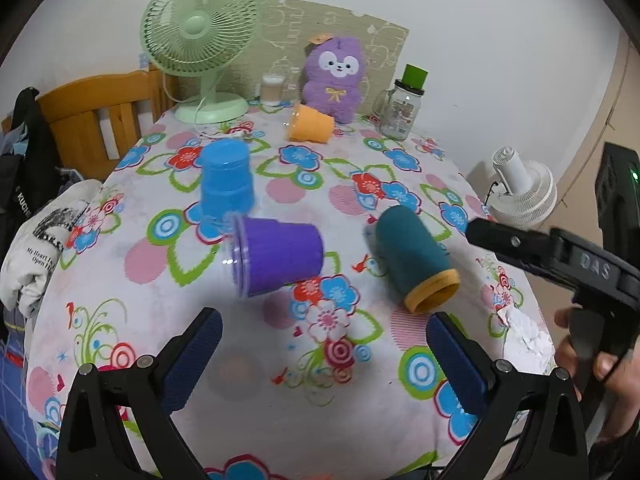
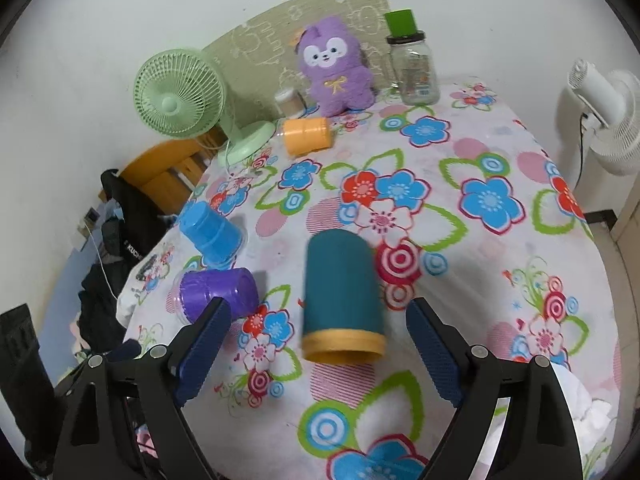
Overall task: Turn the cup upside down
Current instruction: 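Lower the teal cup onto the table and open the right tool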
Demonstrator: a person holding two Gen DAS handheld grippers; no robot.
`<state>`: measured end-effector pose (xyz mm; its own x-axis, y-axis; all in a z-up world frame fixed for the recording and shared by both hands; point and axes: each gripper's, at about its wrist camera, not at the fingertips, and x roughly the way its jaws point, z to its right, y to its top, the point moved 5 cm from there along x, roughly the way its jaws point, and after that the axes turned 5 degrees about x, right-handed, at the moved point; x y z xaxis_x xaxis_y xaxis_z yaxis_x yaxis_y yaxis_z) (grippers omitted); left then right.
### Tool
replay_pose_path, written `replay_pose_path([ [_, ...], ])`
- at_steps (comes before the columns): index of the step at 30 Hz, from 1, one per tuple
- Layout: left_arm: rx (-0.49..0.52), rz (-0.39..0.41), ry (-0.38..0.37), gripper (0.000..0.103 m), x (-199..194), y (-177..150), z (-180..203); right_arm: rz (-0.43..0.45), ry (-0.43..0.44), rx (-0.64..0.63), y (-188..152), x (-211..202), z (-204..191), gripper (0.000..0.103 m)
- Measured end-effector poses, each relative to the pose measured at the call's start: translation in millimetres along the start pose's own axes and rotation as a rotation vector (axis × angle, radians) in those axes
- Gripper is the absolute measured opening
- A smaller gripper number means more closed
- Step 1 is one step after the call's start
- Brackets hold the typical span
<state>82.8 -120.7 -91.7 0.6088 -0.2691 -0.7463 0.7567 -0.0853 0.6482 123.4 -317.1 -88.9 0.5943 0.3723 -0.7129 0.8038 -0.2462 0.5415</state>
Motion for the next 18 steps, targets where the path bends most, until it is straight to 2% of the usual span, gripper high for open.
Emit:
replay_pose_path([
  [12,0.038,0.01,0.006,0.103,11,21,30,0.03,0.021,0.023,-10,-26,27,0.091],
  [18,0.053,0.009,0.002,0.103,19,36,42,0.017,0.026,0.037,-20,-30,40,0.091],
])
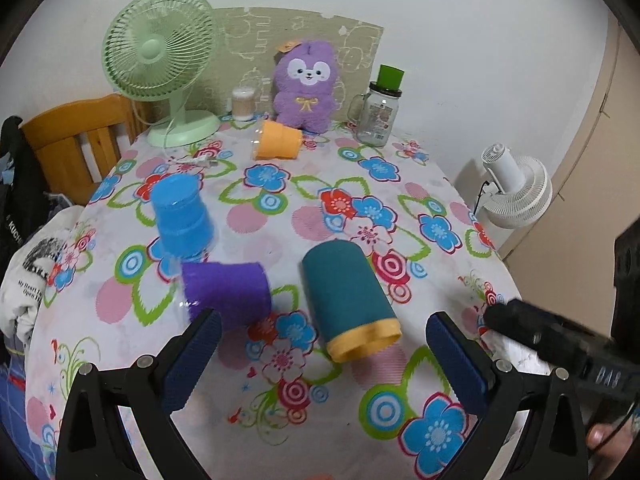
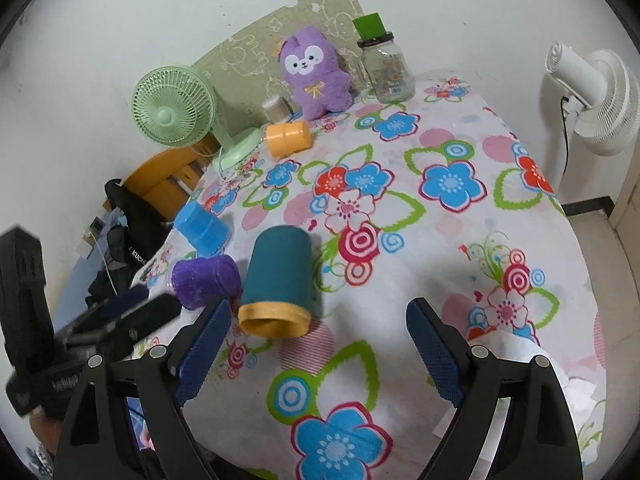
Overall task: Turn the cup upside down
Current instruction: 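Lower the teal cup onto the table and open the right tool, then move the left tool to the teal cup and close it around the body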
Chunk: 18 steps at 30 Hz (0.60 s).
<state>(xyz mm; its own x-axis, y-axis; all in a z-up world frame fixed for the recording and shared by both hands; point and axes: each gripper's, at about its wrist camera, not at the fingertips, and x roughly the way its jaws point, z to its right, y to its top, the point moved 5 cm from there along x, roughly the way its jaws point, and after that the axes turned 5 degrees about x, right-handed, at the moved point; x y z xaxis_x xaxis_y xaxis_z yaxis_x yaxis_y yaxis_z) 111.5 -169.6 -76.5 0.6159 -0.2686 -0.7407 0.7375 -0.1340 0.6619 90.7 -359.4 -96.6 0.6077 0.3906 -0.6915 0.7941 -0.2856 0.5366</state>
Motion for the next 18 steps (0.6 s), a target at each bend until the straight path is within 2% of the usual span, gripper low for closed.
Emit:
replay_pose_path([
  [8,0.022,-0.009,-0.004,0.103,19,23,18,0.019,-0.01,0.06,-12,-7,28,0.091],
  [18,0.006,-0.054,0.016,0.103,52,36,21,-0.002,-0.014,0.047,-20,-2,42,0.091],
])
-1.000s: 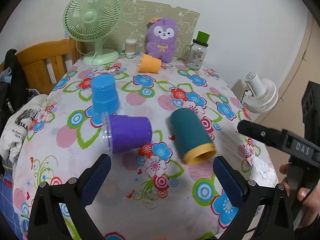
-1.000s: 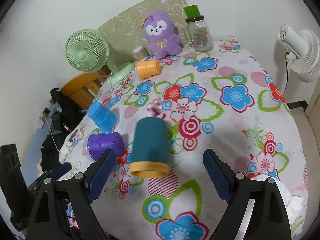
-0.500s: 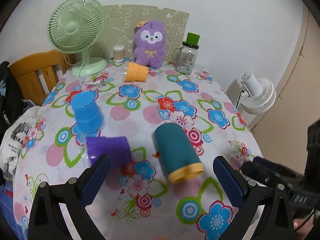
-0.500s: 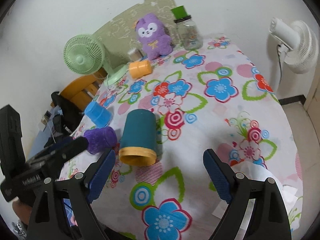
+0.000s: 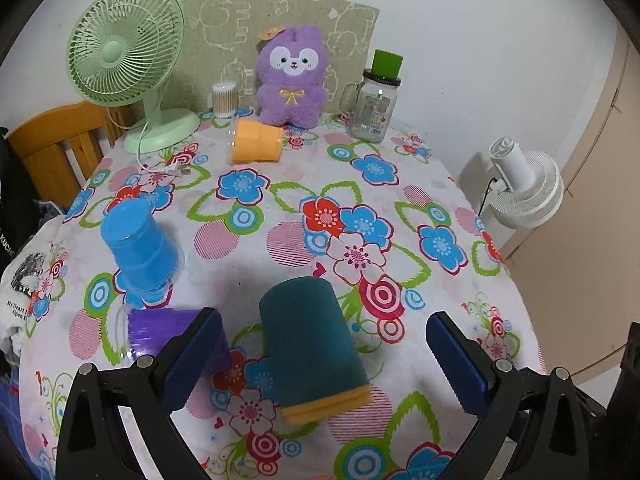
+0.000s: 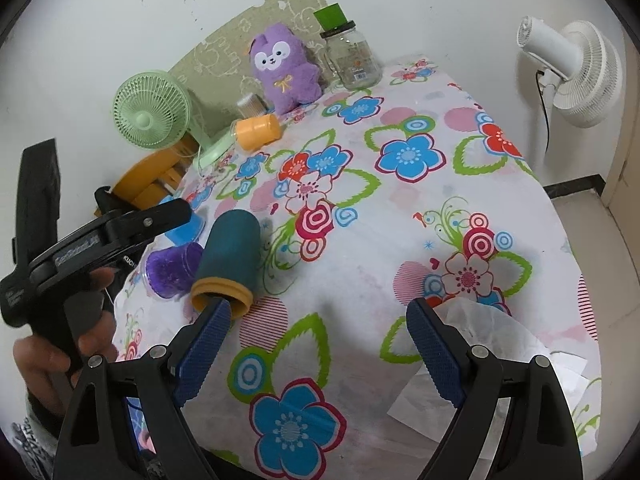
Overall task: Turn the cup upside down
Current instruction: 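Move the left tool to the teal cup and close it around the body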
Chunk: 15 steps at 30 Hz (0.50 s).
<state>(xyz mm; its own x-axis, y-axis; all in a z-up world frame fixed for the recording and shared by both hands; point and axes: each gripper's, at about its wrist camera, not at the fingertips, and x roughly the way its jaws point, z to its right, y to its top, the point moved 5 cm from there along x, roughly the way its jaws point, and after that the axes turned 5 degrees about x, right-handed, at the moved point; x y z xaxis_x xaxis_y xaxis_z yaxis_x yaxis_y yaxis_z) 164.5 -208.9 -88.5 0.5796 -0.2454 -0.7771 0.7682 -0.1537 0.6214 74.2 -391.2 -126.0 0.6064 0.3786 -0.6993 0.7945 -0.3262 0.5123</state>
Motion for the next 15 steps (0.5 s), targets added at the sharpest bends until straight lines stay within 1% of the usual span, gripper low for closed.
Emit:
replay_pose_path([
  [7,0.008,-0.057,0.017,0.103,26,2,3,-0.039,0.0,-0.058,-3,15,-10,0.091],
  [15,0.005,-0.11,0.025,0.103,54,1,3,-0.053,-0.012,-0.127,-4,25,-26,0.091],
])
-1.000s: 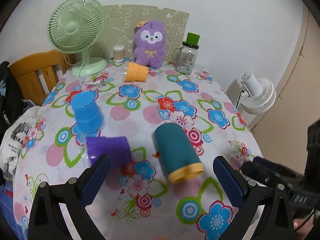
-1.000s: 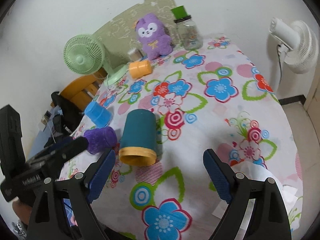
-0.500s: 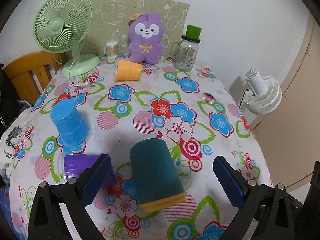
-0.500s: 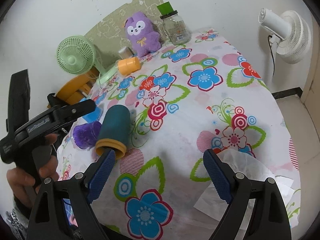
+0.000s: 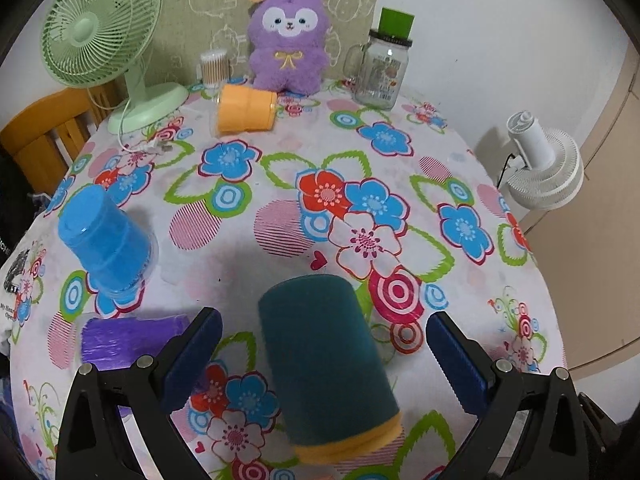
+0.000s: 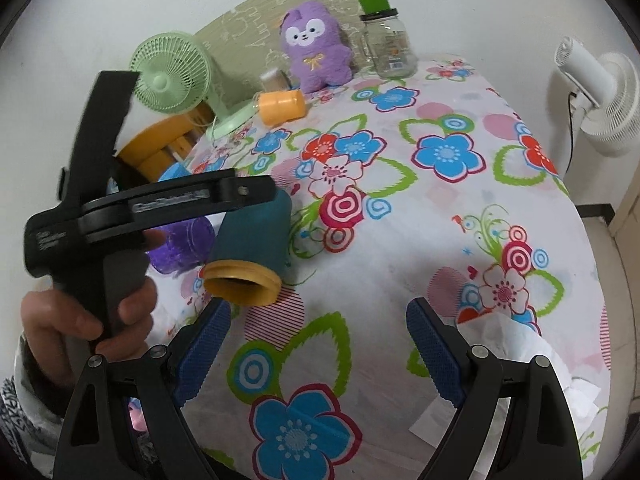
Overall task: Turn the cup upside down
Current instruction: 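Move the left tool to the teal cup and close it around the body, then lift and rotate the teal cup closed end up, set it down, open left tool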
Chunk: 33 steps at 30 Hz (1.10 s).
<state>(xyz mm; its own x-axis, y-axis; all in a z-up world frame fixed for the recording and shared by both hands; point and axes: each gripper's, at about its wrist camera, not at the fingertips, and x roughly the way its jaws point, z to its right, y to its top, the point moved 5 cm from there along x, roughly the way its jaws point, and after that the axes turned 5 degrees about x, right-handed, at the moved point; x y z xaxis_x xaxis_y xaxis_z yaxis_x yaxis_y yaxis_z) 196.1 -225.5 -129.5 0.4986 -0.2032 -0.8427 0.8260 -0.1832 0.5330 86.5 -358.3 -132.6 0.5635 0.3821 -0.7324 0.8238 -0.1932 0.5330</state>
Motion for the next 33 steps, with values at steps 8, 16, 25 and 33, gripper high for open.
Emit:
replay_pose_path([
  [8,0.002,-0.071,-0.002,0.103,25,-4,5,-0.006,-0.002,0.004,0,3,1,0.091],
  [16,0.002,-0.131,0.022,0.094,38,-12,6,0.001,-0.006,0.009,0,-2,5,0.091],
  [25,-0.018,-0.148,-0.022,0.07,39,-15,4,-0.007,0.006,0.013,-4,-1,5,0.091],
  [33,0.016,-0.091,-0.023,0.07,17,-15,9,-0.002,0.013,0.005,-5,-4,1,0.091],
])
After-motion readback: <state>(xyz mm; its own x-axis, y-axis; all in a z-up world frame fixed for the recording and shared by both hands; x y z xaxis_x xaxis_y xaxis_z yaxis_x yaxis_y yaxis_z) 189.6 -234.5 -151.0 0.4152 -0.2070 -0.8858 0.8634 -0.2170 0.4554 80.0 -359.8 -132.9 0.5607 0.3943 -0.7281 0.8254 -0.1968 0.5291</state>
